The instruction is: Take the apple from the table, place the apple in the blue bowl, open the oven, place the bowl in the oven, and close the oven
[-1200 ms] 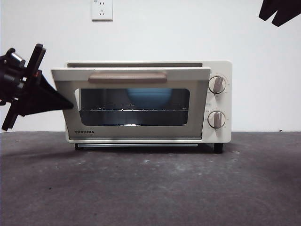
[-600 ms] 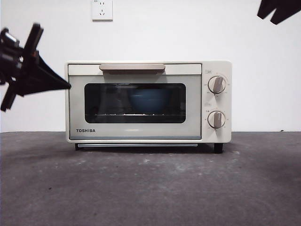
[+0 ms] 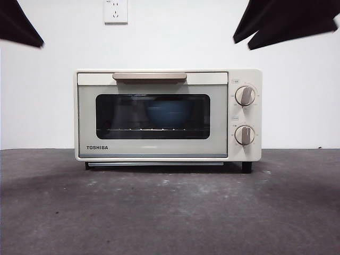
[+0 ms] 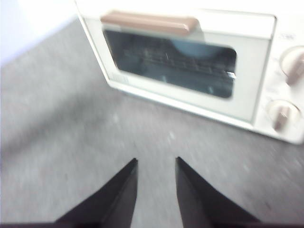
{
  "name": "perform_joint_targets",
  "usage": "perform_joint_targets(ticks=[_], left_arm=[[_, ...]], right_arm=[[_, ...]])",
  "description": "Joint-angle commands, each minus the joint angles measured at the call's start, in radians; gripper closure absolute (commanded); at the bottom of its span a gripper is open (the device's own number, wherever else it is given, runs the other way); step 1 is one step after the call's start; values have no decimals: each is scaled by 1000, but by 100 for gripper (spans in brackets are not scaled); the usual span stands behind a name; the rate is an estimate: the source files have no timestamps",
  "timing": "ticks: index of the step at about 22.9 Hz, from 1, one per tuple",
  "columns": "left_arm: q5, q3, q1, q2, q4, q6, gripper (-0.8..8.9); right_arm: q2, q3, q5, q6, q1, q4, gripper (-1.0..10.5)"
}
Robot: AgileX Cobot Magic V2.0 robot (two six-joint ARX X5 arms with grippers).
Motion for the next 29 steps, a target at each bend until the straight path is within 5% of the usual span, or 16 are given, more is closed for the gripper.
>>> perform_joint_targets(ticks=[1, 29], left_arm=[[-31, 13, -14, -54, -49, 37, 806], [-33, 13, -15, -110, -117, 33, 806]], right_arm=[[7, -27, -1, -35, 10, 135, 900], [7, -30, 16, -74, 9, 241, 943]])
